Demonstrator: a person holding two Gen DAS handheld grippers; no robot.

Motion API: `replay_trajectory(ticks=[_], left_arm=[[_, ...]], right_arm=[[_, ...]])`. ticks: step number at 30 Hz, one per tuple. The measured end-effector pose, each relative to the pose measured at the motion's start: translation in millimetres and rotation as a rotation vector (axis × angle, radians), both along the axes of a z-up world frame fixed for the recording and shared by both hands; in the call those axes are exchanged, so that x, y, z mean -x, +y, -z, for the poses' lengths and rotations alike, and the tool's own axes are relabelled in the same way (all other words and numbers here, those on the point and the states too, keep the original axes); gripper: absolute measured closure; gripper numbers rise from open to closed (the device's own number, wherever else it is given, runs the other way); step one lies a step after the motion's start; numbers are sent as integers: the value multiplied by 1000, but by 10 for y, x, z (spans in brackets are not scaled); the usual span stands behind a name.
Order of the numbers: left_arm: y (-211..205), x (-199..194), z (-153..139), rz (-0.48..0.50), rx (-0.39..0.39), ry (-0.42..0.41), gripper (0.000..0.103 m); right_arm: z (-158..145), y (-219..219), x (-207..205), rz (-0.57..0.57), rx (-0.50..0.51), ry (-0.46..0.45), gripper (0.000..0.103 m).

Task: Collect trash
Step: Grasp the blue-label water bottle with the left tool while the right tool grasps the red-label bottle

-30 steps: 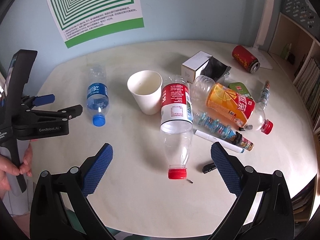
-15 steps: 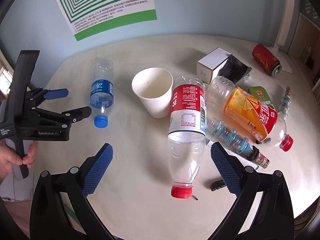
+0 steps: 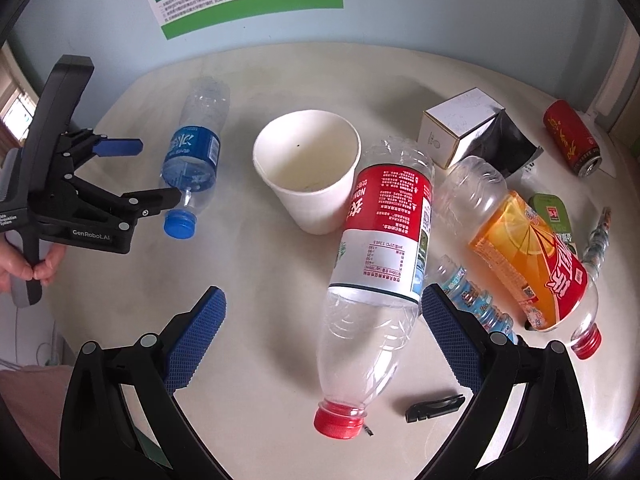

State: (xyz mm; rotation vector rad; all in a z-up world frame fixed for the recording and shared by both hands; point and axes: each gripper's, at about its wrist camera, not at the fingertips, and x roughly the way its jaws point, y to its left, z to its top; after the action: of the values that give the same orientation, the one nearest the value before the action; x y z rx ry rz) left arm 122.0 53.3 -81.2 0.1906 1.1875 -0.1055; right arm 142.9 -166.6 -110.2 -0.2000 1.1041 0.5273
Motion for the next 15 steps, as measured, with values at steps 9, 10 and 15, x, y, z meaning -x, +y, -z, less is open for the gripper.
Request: replay_trajectory(ticks=[9,10,15], left_arm=[[8,-210,218,-28,-4,49,6],[6,-247,260,-32,-11,53,6],[61,-322,367,-46,5,92,6]], right_arm=[[183,0,-205,16,23,42,6],[211,-1,-231,17,25,50,6],[306,4,-323,26,18,78,6]])
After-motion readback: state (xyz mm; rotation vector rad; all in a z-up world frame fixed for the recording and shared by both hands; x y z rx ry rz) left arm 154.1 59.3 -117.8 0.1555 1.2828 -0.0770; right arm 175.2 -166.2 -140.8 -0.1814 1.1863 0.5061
